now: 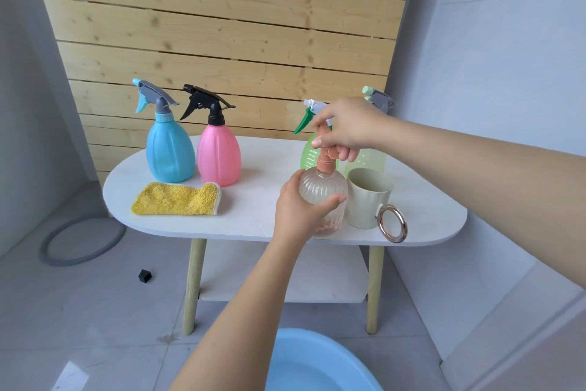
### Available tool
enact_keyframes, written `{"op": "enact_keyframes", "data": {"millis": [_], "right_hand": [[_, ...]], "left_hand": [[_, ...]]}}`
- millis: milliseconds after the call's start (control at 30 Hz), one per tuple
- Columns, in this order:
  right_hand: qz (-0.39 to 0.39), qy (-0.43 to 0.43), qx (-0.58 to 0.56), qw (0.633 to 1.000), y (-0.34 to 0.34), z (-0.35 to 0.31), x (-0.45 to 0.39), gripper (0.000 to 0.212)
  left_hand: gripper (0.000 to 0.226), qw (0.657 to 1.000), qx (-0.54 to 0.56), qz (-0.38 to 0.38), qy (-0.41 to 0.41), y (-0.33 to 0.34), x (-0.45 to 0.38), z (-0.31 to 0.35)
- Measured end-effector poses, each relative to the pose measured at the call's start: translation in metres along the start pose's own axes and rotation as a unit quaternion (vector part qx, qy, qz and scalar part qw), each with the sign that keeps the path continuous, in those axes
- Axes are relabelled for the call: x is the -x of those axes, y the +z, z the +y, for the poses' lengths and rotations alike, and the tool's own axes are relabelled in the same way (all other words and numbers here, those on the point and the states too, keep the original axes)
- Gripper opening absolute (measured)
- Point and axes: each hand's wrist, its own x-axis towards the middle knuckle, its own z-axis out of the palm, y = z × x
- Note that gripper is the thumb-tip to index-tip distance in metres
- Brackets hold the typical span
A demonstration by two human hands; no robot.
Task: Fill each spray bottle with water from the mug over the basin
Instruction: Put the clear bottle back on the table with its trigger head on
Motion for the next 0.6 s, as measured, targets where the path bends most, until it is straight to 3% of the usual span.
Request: {"op": "enact_keyframes", "data": {"millis": [67, 200, 300, 367, 467, 600], "right_hand": [[-0.036, -0.022, 0.040, 0.998, -0.004, 0.002, -0.001, 0.033], [-0.137, -0.040, 0.140, 0.980, -0.020, 0.003, -0.001, 0.041], [-0.083, -0.095, 0.297, 0.947, -0.024, 0.004, -0.004, 0.030], [-0.055, -0.098, 0.333, 0.936, -0.020, -0.001, -0.005, 0.023], [-0.038, -0.043, 0.322, 0.945, -0.011, -0.010, -0.008, 0.030], [-0.032, 0.014, 0.191, 0.981, -0.004, -0.012, -0.013, 0.013]], "left_hand": [[0.086, 1.000, -0.001, 0.000, -0.003, 0.000, -0.001, -0.001], [0.087, 1.000, -0.003, -0.001, -0.005, -0.001, -0.001, -0.001], [0.086, 1.000, -0.007, -0.005, -0.004, -0.001, 0.000, -0.001], [0.086, 1.000, -0.009, -0.007, -0.001, -0.002, 0.000, 0.000], [0.086, 1.000, -0.004, -0.006, -0.004, -0.002, 0.000, -0.001], [0.087, 1.000, -0.002, -0.004, -0.001, -0.002, 0.001, 0.000]]}}
